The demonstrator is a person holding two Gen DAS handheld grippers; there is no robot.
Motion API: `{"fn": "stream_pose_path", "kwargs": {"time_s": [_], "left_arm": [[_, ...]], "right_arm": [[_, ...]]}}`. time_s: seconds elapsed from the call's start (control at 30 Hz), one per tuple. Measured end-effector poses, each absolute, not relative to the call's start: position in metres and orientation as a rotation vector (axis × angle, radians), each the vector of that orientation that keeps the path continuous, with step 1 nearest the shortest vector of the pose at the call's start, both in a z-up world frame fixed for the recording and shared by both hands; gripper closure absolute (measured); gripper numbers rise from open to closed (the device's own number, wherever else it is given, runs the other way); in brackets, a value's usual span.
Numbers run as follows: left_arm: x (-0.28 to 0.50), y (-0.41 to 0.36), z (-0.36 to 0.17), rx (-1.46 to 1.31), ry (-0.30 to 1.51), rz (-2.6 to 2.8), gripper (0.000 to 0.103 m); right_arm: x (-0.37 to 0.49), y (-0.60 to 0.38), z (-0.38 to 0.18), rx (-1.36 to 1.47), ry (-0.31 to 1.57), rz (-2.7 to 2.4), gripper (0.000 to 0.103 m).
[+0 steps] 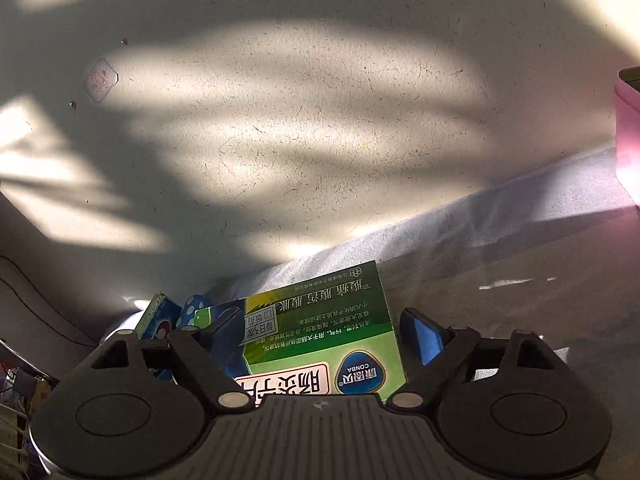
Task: Organize objects
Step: 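Grasp the green medicine box with the right gripper and lift it, then carry the green box with the right gripper to the tin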
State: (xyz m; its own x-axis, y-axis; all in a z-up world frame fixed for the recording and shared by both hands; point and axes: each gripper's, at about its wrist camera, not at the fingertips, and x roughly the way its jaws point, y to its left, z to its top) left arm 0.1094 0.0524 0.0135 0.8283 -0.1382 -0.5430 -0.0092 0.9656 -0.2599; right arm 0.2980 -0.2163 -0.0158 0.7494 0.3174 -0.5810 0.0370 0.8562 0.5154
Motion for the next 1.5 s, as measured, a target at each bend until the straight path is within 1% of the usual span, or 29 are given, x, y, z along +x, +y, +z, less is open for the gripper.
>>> {"fn": "stream_pose_path", "kwargs": {"time_s": [0.03, 0.07, 0.1, 0.17, 0.27, 0.33, 0.4, 0.43, 0.47, 0.5, 0.53, 0.57, 0.63, 0.77, 0.83, 0.93, 0.97, 1.03, 1.17, 1.27, 1.37, 1.4, 1.5], "left_arm": [[0.108, 0.052, 0.014, -0.255, 0.584, -0.068, 0.044], [0.107, 0.052, 0.015, -0.253, 0.578, -0.066, 0.044], [0.107, 0.052, 0.015, -0.252, 0.572, -0.062, 0.044], [0.107, 0.053, 0.016, -0.258, 0.566, -0.057, 0.044], [0.106, 0.057, 0.017, -0.278, 0.555, -0.049, 0.044], [0.104, 0.061, 0.018, -0.293, 0.536, -0.037, 0.044], [0.102, 0.064, 0.02, -0.308, 0.522, -0.03, 0.044], [0.102, 0.065, 0.02, -0.315, 0.517, -0.027, 0.044], [0.102, 0.066, 0.02, -0.319, 0.514, -0.025, 0.044], [0.102, 0.066, 0.02, -0.322, 0.514, -0.022, 0.044], [0.102, 0.067, 0.02, -0.323, 0.518, -0.021, 0.044], [0.103, 0.067, 0.02, -0.324, 0.524, -0.022, 0.044], [0.105, 0.067, 0.018, -0.324, 0.537, -0.025, 0.044], [0.107, 0.067, 0.017, -0.328, 0.547, -0.029, 0.044], [0.108, 0.067, 0.016, -0.326, 0.552, -0.033, 0.043], [0.109, 0.067, 0.016, -0.327, 0.558, -0.034, 0.042], [0.109, 0.068, 0.015, -0.329, 0.562, -0.034, 0.042], [0.11, 0.069, 0.014, -0.333, 0.565, -0.031, 0.042], [0.11, 0.07, 0.014, -0.34, 0.564, -0.023, 0.042], [0.108, 0.069, 0.015, -0.338, 0.549, -0.035, 0.042], [0.104, 0.064, 0.019, -0.332, 0.516, -0.096, 0.037], [0.102, 0.063, 0.021, -0.328, 0.505, -0.118, 0.033], [0.094, 0.051, 0.025, -0.3, 0.467, -0.234, 0.031]], "right_arm": [[0.296, -0.213, -0.016, 0.515, 0.718, 0.18, 0.031], [0.292, -0.212, -0.016, 0.533, 0.721, 0.206, 0.041], [0.286, -0.212, -0.017, 0.56, 0.725, 0.234, 0.048], [0.269, -0.211, -0.016, 0.613, 0.734, 0.299, 0.074], [0.234, -0.199, -0.013, 0.566, 0.773, 0.369, 0.09], [0.206, -0.183, -0.008, 0.452, 0.774, 0.434, 0.091], [0.182, -0.173, -0.001, 0.304, 0.703, 0.428, 0.085], [0.171, -0.169, 0.004, 0.221, 0.635, 0.411, 0.076], [0.164, -0.168, 0.008, 0.164, 0.578, 0.4, 0.049], [0.159, -0.165, 0.012, 0.112, 0.52, 0.389, 0.03], [0.154, -0.16, 0.015, 0.046, 0.45, 0.378, 0.001], [0.151, -0.154, 0.016, -0.021, 0.392, 0.384, 0.001], [0.155, -0.137, 0.015, -0.192, 0.334, 0.404, 0.001], [0.19, -0.111, 0.001, -0.403, 0.303, 0.399, 0.001], [0.208, -0.107, -0.004, -0.413, 0.363, 0.399, 0.001], [0.234, -0.107, -0.009, -0.33, 0.497, 0.412, 0.002], [0.24, -0.111, -0.009, -0.293, 0.532, 0.425, 0.007], [0.244, -0.118, -0.008, -0.246, 0.559, 0.435, 0.01], [0.224, -0.124, -0.006, -0.233, 0.527, 0.399, 0.011], [0.19, -0.138, 0.0, -0.189, 0.537, 0.395, 0.011], [0.145, -0.151, 0.003, -0.218, 0.554, 0.42, 0.011], [0.131, -0.156, 0.003, -0.227, 0.56, 0.425, 0.011], [0.082, -0.178, 0.004, -0.243, 0.58, 0.429, 0.011]]}}
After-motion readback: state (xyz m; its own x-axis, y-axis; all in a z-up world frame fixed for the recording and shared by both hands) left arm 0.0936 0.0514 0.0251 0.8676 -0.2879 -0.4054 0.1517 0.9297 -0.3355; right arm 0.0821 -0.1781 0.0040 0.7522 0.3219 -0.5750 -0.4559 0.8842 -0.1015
